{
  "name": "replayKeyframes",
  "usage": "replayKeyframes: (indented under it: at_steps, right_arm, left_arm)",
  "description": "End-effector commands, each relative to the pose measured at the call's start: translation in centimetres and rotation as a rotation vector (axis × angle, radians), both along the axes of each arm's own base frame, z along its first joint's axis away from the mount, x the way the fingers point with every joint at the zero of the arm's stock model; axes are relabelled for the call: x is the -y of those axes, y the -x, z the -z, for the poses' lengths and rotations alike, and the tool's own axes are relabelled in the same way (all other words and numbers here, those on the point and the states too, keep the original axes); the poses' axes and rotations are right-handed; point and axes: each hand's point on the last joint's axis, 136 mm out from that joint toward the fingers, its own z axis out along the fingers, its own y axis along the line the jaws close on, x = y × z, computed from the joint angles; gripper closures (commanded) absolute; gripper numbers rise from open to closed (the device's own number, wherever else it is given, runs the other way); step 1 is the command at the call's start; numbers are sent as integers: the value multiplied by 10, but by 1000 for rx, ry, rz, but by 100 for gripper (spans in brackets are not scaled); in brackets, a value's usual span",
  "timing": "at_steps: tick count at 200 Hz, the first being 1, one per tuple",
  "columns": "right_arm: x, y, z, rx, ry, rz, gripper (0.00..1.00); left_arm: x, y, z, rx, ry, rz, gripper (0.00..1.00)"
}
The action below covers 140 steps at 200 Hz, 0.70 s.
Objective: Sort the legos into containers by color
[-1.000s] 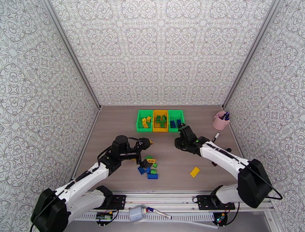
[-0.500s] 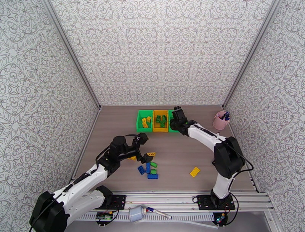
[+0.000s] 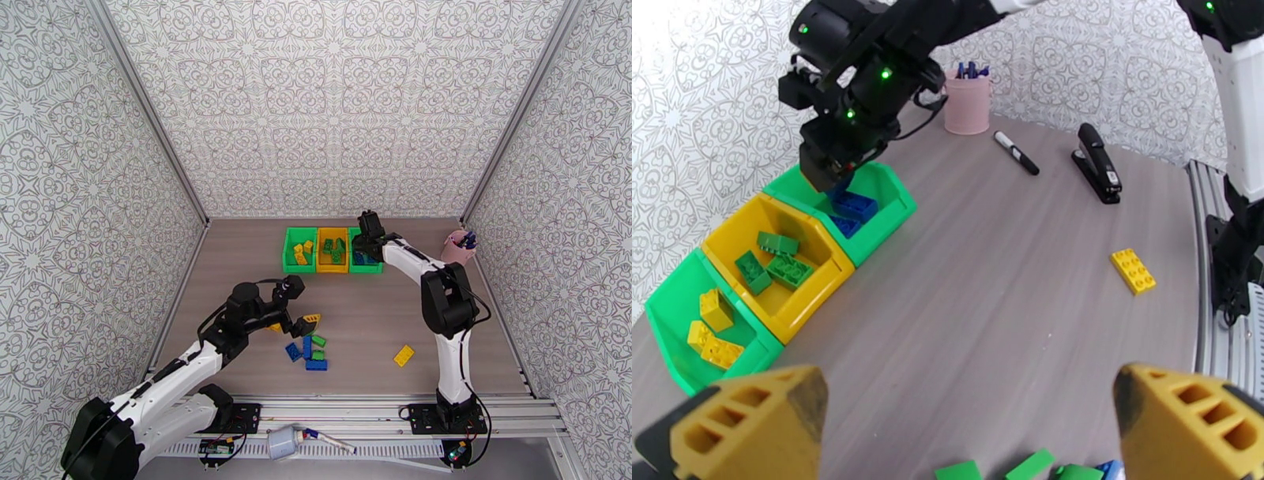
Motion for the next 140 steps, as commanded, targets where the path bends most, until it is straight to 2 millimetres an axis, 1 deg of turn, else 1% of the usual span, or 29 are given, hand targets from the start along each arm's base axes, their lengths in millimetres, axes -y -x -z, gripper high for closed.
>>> replayKeyframes:
  at_steps: [1, 28, 35, 50, 79, 87, 107, 140]
  right_arm:
    - [-2, 12, -35, 47, -37, -30, 47]
    - [6, 40, -48, 69, -92, -19, 33]
    - [8, 49, -47, 69, -109, -20, 29]
    - [13, 71, -46, 56, -144, -12, 25]
    - [33, 117, -40, 31, -188, 40, 18]
    - [40, 130, -37, 21, -197, 64, 15]
    - [59, 165, -28, 0, -214, 142, 14]
    - [86, 225, 0, -82, -228, 255, 13]
  left_arm:
    - [-2, 3, -3, 37, -32, 18, 0]
    - [0, 10, -2, 55, -50, 57, 0]
    - [1, 12, -1, 60, -51, 71, 0]
    - [3, 15, -2, 66, -49, 94, 0]
    - [7, 25, 2, 66, -50, 163, 0]
    - [9, 28, 1, 69, -46, 189, 0]
    - [13, 38, 2, 66, -36, 261, 0]
    - [16, 48, 7, 60, -42, 329, 0]
